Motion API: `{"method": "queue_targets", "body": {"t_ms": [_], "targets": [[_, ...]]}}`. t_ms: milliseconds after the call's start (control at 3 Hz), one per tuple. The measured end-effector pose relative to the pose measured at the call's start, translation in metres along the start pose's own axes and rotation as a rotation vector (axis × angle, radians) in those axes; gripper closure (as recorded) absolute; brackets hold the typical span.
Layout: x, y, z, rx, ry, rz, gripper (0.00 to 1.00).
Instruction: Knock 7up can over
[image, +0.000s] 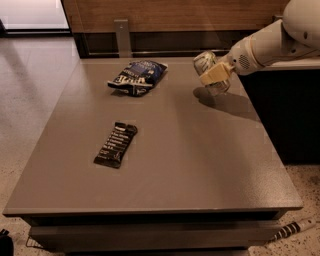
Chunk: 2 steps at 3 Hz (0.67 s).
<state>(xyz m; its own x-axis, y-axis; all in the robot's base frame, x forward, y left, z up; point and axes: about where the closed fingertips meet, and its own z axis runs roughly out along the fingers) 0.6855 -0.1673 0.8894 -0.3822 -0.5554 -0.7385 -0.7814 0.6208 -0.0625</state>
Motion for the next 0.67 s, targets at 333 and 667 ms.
{"method": "queue_targets", "body": {"t_ms": [333, 667], "targets": [[0.0032, 0.0029, 0.0037, -0.04, 0.126, -0.022, 1.0], [0.0037, 0.005, 0.0072, -0.077, 0.183, -0.039, 1.0]]}}
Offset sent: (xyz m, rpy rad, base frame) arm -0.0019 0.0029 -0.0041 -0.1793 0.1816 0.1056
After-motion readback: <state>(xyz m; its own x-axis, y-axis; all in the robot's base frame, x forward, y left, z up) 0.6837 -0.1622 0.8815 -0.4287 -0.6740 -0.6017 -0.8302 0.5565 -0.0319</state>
